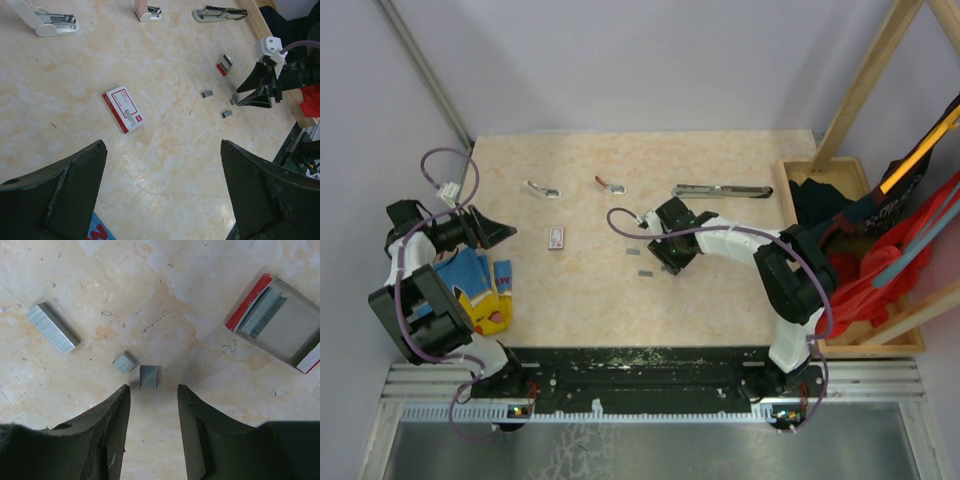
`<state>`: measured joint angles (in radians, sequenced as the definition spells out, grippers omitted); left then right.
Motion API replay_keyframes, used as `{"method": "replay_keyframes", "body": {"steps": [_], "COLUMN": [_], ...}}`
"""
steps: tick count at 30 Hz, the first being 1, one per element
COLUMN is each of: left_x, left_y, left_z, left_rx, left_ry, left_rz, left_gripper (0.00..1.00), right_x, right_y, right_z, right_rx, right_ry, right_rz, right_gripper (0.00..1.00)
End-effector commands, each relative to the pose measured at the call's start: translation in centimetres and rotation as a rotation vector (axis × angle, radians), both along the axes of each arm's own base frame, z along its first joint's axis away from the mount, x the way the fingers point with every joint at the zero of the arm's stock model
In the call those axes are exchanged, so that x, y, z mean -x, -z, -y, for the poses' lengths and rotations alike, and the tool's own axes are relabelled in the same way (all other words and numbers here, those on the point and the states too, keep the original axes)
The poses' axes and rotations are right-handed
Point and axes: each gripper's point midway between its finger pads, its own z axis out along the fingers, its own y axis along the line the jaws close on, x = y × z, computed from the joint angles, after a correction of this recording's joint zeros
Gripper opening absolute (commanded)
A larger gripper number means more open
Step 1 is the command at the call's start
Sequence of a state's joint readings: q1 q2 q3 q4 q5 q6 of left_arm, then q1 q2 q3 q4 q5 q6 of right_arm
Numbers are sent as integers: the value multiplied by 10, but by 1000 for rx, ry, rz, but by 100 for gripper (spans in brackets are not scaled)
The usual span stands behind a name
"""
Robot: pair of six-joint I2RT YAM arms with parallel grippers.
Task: Unload the staples from the stapler
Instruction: Pick up the staple from the center of the board.
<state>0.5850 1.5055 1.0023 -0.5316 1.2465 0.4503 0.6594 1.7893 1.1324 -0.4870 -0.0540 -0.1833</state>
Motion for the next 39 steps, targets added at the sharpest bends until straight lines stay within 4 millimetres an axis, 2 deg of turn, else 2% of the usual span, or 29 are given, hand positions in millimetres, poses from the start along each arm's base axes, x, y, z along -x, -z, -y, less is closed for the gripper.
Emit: {"method": "replay_keyframes", "body": {"steps": [1,6,13,17,24,35,39], "left_x": [2,2,2,2,2,2,2], "left_y": [1,1,1,1,1,2,2], "left_z": [1,1,1,1,1,1,1], "left_rx": [15,15,14,14,15,15,16], "left_ry": [12,14,14,14,13,12,12], "left_rz": [8,9,11,10,8,6,4], "left_gripper": [100,100,100,100,100,100,100], "right_x": [-9,-10,-8,-7,-9,-20,-23], "right_y": [-5,-1,2,3,-1,-27,-31], "right_z": [-12,-13,-16,-16,-16,-17,-17], "right_rx": [-9,7,8,9,3,-25,-29], "right_ry": [-23,-26,-33,-29,-22,0,5], "right_rz": [42,54,52,52,61,134,142], "right_gripper": [44,42,34,26,22,20,19]}}
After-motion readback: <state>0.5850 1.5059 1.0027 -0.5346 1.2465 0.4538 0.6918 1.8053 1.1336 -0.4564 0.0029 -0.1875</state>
